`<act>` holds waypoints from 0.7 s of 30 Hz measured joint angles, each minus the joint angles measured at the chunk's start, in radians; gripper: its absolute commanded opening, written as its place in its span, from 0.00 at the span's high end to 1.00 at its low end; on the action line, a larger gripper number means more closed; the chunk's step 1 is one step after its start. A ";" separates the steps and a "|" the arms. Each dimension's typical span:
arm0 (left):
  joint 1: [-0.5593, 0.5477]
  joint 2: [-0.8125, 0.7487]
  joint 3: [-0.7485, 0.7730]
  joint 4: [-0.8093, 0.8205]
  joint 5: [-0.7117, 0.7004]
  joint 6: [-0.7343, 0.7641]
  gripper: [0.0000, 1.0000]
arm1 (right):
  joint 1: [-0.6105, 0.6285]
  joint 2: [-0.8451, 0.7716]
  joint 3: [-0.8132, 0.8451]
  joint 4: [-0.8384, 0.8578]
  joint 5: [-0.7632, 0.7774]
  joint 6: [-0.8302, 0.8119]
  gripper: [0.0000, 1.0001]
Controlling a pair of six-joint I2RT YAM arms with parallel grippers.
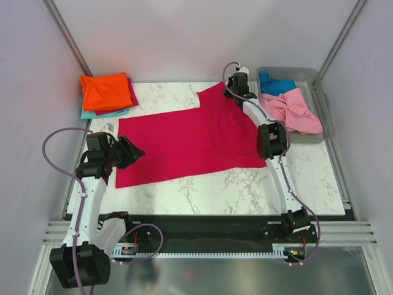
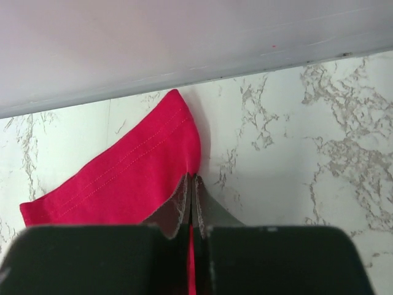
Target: Fold and stack the t-shirts
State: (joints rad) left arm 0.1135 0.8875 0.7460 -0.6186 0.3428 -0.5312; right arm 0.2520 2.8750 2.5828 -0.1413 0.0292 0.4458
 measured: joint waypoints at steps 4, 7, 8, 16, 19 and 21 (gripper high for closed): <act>0.005 0.015 0.000 0.000 0.000 0.000 0.44 | 0.000 -0.023 -0.045 0.032 0.001 -0.017 1.00; 0.018 0.032 0.000 0.000 -0.015 0.000 0.45 | 0.000 -0.075 -0.132 0.052 -0.002 -0.042 1.00; 0.020 0.041 0.002 0.000 -0.032 0.000 0.45 | 0.000 -0.098 -0.174 0.062 -0.004 -0.051 1.00; 0.035 0.249 0.136 0.089 -0.246 -0.002 0.48 | 0.008 -0.272 -0.446 0.137 -0.022 -0.095 1.00; 0.087 0.358 0.179 0.200 -0.280 -0.002 0.49 | 0.010 -0.286 -0.470 0.162 -0.042 -0.095 1.00; 0.128 0.432 0.206 0.260 -0.282 -0.001 0.49 | 0.011 -0.294 -0.492 0.175 -0.056 -0.094 1.00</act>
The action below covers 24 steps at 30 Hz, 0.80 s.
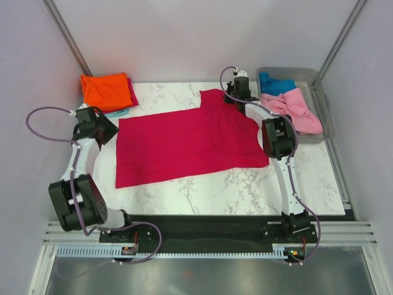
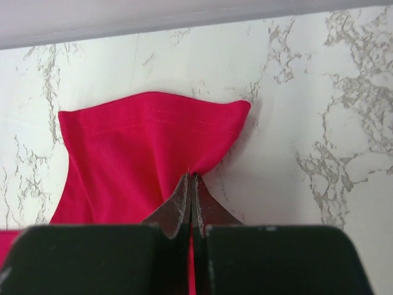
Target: Fold and stack the t-shirts
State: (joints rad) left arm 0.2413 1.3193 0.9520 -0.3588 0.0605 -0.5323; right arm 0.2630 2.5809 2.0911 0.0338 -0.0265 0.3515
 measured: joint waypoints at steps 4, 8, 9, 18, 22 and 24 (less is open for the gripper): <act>0.058 0.204 0.116 0.109 0.013 0.019 0.49 | 0.002 -0.012 -0.043 0.016 -0.024 0.002 1.00; 0.065 0.417 0.291 0.172 0.061 0.072 0.49 | 0.002 -0.013 -0.052 0.022 -0.052 0.011 1.00; 0.065 0.467 0.335 0.183 0.073 0.086 0.49 | 0.002 -0.013 -0.053 0.024 -0.057 0.014 1.00; 0.065 0.722 0.465 0.219 0.131 0.147 0.48 | 0.002 -0.014 -0.055 0.040 -0.089 0.032 1.00; 0.062 0.783 0.497 0.211 0.152 0.174 0.45 | 0.002 -0.014 -0.055 0.042 -0.105 0.046 1.00; 0.058 0.805 0.522 0.206 0.156 0.189 0.44 | 0.002 -0.014 -0.055 0.043 -0.111 0.050 1.00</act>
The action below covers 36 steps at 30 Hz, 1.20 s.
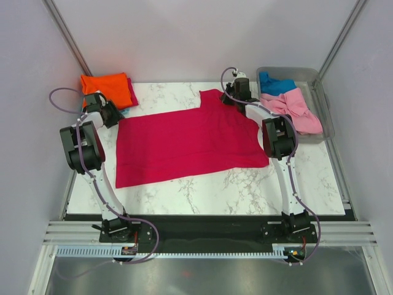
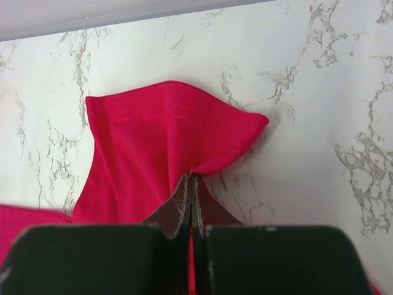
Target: Fold and stack the t-shirts
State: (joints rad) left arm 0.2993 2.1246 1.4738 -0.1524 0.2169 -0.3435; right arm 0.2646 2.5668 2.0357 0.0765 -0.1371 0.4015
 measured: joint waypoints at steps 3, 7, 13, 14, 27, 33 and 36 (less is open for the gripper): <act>-0.007 0.024 0.040 -0.008 0.003 0.011 0.44 | 0.000 0.000 0.000 0.001 -0.005 0.005 1.00; -0.013 0.036 0.082 -0.042 0.000 0.014 0.46 | 0.000 0.000 0.000 0.008 -0.009 0.007 1.00; -0.014 0.059 0.117 -0.067 -0.004 0.021 0.50 | 0.000 0.000 0.000 0.019 -0.021 0.015 1.00; -0.016 0.063 0.117 -0.076 -0.008 0.023 0.50 | 0.000 0.000 0.000 0.019 -0.022 0.016 1.00; -0.070 0.074 0.150 -0.132 -0.141 0.053 0.54 | -0.007 0.000 -0.001 0.022 -0.035 0.032 1.00; -0.070 0.082 0.160 -0.151 -0.142 0.061 0.74 | -0.008 0.000 -0.001 0.022 -0.048 0.040 1.00; -0.070 0.093 0.177 -0.158 -0.140 0.064 0.83 | -0.008 0.000 -0.001 0.022 -0.050 0.041 1.00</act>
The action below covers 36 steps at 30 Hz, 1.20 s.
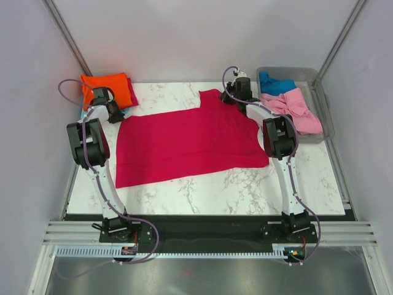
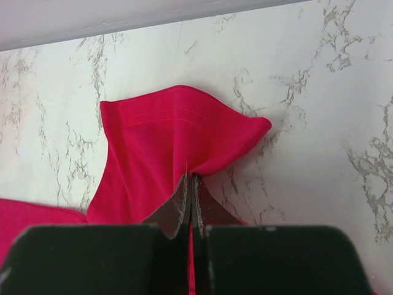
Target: Fold and stack the t-shirts
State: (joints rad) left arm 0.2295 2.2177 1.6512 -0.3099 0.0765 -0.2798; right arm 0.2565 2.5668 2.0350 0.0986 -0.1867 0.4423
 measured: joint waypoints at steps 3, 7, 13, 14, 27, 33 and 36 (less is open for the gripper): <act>0.000 0.008 0.010 -0.006 0.003 0.002 0.98 | -0.002 0.000 0.000 0.000 0.000 0.001 1.00; 0.000 0.012 0.019 -0.010 0.005 0.003 0.98 | -0.004 0.000 0.000 0.000 -0.001 0.005 1.00; 0.000 0.008 0.019 -0.014 0.005 0.005 0.98 | -0.004 0.000 -0.001 0.001 -0.008 0.006 1.00; -0.001 0.002 0.011 -0.013 0.005 0.005 0.98 | -0.004 -0.003 -0.005 0.004 -0.011 0.005 1.00; 0.000 -0.333 -0.237 -0.056 0.005 0.002 0.98 | -0.005 -0.256 -0.193 0.023 -0.080 -0.101 1.00; 0.000 -0.449 -0.315 -0.053 0.014 -0.003 0.98 | -0.005 -0.426 -0.342 0.029 -0.103 -0.162 1.00; 0.005 -0.505 -0.381 -0.056 0.026 -0.004 0.98 | -0.005 -0.514 -0.459 0.034 -0.105 -0.178 1.00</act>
State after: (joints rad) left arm 0.2344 1.7130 1.2705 -0.3656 0.1024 -0.2836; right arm 0.2512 2.0529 1.5757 0.1326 -0.2920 0.2646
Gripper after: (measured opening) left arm 0.026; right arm 0.007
